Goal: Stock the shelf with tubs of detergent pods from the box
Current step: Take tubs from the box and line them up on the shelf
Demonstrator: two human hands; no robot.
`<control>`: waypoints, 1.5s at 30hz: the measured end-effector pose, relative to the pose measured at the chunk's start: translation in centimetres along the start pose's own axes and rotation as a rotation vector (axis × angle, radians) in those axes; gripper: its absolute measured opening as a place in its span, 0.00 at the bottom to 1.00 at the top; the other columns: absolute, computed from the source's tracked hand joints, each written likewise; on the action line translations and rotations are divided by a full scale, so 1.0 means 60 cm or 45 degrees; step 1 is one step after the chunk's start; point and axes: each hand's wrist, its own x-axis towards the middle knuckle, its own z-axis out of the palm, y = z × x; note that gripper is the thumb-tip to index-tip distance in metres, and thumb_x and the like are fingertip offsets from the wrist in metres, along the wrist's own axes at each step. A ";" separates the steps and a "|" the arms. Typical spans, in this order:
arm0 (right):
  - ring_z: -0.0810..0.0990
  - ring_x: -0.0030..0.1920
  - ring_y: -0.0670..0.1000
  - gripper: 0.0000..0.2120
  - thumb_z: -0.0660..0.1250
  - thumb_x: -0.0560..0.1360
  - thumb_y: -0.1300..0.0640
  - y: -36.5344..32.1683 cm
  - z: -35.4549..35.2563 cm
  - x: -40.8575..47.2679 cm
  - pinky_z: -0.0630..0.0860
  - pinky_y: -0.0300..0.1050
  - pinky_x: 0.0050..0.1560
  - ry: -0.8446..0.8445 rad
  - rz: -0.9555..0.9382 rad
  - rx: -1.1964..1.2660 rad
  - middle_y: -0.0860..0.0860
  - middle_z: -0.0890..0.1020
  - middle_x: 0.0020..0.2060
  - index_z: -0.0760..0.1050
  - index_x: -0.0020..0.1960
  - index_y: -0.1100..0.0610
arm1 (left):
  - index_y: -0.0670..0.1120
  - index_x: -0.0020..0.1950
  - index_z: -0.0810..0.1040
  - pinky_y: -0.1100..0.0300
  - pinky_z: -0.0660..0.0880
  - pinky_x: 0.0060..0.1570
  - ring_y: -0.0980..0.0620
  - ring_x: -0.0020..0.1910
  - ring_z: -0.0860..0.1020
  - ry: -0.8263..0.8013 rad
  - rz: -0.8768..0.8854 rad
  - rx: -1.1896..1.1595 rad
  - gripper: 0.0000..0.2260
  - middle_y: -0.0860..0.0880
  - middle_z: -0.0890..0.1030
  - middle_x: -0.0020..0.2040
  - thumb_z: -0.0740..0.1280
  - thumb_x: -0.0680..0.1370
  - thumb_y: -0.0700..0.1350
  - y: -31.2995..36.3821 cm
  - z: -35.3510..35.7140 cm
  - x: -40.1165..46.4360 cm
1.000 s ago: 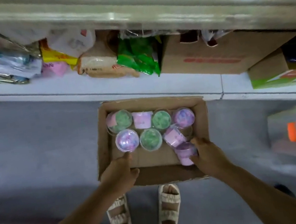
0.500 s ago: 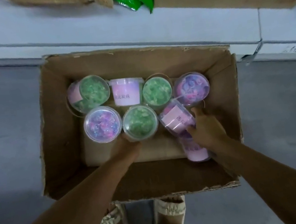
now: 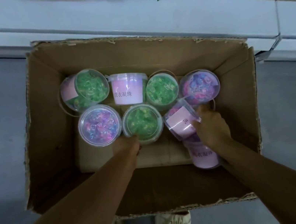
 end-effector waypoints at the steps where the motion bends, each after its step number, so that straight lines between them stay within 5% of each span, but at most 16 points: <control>1: 0.77 0.54 0.65 0.16 0.63 0.78 0.54 -0.001 -0.003 -0.007 0.74 0.54 0.49 0.021 0.001 -0.011 0.62 0.78 0.54 0.65 0.61 0.60 | 0.41 0.53 0.75 0.57 0.75 0.39 0.52 0.33 0.74 0.001 0.015 0.015 0.06 0.45 0.76 0.40 0.64 0.79 0.42 0.001 -0.004 -0.004; 4: 0.78 0.54 0.64 0.16 0.63 0.78 0.53 -0.007 -0.019 -0.036 0.73 0.54 0.48 0.097 0.005 -0.020 0.61 0.78 0.54 0.65 0.62 0.58 | 0.39 0.44 0.75 0.56 0.75 0.41 0.50 0.34 0.75 0.020 0.041 0.074 0.08 0.44 0.77 0.37 0.64 0.79 0.43 0.002 -0.024 -0.030; 7: 0.77 0.55 0.61 0.17 0.64 0.77 0.56 -0.018 -0.047 -0.061 0.74 0.52 0.46 0.201 -0.058 -0.004 0.59 0.78 0.55 0.66 0.64 0.58 | 0.36 0.51 0.79 0.45 0.78 0.52 0.37 0.48 0.81 0.112 0.181 0.241 0.14 0.36 0.82 0.47 0.65 0.78 0.47 0.010 -0.048 -0.065; 11: 0.77 0.54 0.62 0.14 0.65 0.75 0.61 -0.045 -0.087 -0.077 0.76 0.53 0.43 0.351 -0.231 0.032 0.60 0.77 0.55 0.70 0.59 0.62 | 0.40 0.51 0.81 0.47 0.77 0.53 0.40 0.50 0.81 0.310 0.304 0.398 0.14 0.39 0.83 0.48 0.65 0.77 0.50 0.050 -0.101 -0.110; 16: 0.80 0.38 0.63 0.18 0.74 0.62 0.71 -0.105 -0.108 -0.043 0.73 0.46 0.23 0.616 -0.543 -0.148 0.62 0.79 0.42 0.72 0.48 0.64 | 0.39 0.51 0.80 0.52 0.77 0.48 0.40 0.49 0.80 0.412 0.409 0.312 0.13 0.40 0.82 0.47 0.63 0.78 0.48 0.096 -0.167 -0.113; 20: 0.80 0.42 0.60 0.21 0.71 0.59 0.70 -0.140 -0.085 0.000 0.74 0.43 0.27 0.694 -0.711 -0.367 0.60 0.79 0.44 0.67 0.48 0.60 | 0.41 0.50 0.79 0.47 0.78 0.51 0.42 0.47 0.80 0.354 0.477 0.310 0.12 0.41 0.82 0.46 0.62 0.79 0.48 0.109 -0.186 -0.083; 22: 0.80 0.45 0.61 0.20 0.72 0.58 0.70 -0.139 -0.055 0.005 0.77 0.45 0.31 0.600 -0.649 -0.397 0.62 0.79 0.48 0.71 0.49 0.63 | 0.39 0.51 0.78 0.44 0.78 0.52 0.39 0.48 0.80 0.300 0.469 0.275 0.11 0.39 0.82 0.47 0.63 0.78 0.46 0.098 -0.184 -0.069; 25: 0.74 0.58 0.65 0.17 0.72 0.59 0.71 -0.117 -0.030 -0.005 0.77 0.51 0.48 0.371 -0.565 -0.043 0.65 0.74 0.58 0.75 0.47 0.66 | 0.35 0.50 0.77 0.41 0.76 0.54 0.34 0.51 0.79 0.283 0.379 0.178 0.11 0.34 0.81 0.49 0.64 0.77 0.43 0.080 -0.180 -0.053; 28: 0.67 0.66 0.58 0.12 0.68 0.67 0.65 -0.108 -0.036 -0.019 0.67 0.40 0.57 0.335 -0.565 0.213 0.62 0.69 0.64 0.75 0.50 0.65 | 0.35 0.52 0.77 0.42 0.76 0.54 0.33 0.53 0.78 0.257 0.317 0.162 0.11 0.33 0.80 0.51 0.63 0.76 0.41 0.072 -0.183 -0.039; 31: 0.68 0.63 0.60 0.25 0.71 0.70 0.62 -0.123 -0.050 -0.018 0.70 0.47 0.55 0.456 -0.277 0.438 0.64 0.65 0.65 0.67 0.63 0.66 | 0.42 0.57 0.77 0.48 0.78 0.52 0.39 0.51 0.80 0.267 0.255 0.315 0.10 0.40 0.81 0.51 0.65 0.76 0.43 0.070 -0.192 -0.041; 35: 0.67 0.67 0.61 0.37 0.70 0.73 0.51 -0.140 -0.057 0.007 0.68 0.46 0.57 0.119 0.198 0.596 0.62 0.66 0.69 0.56 0.73 0.64 | 0.44 0.68 0.68 0.51 0.75 0.52 0.40 0.57 0.76 0.235 0.304 0.483 0.22 0.42 0.77 0.60 0.68 0.74 0.42 0.079 -0.197 -0.068; 39: 0.73 0.63 0.61 0.32 0.68 0.75 0.50 -0.142 -0.049 0.021 0.70 0.46 0.52 0.049 0.310 0.628 0.62 0.72 0.64 0.60 0.70 0.65 | 0.43 0.73 0.60 0.43 0.69 0.61 0.37 0.66 0.66 0.366 0.671 0.730 0.34 0.38 0.64 0.68 0.71 0.71 0.41 0.095 -0.193 -0.104; 45: 0.82 0.46 0.58 0.14 0.67 0.76 0.54 -0.130 -0.056 0.022 0.79 0.55 0.51 0.043 0.348 0.988 0.58 0.81 0.43 0.75 0.55 0.64 | 0.44 0.68 0.68 0.47 0.71 0.62 0.44 0.65 0.69 0.102 1.409 0.811 0.25 0.43 0.69 0.65 0.68 0.72 0.37 0.119 -0.148 -0.157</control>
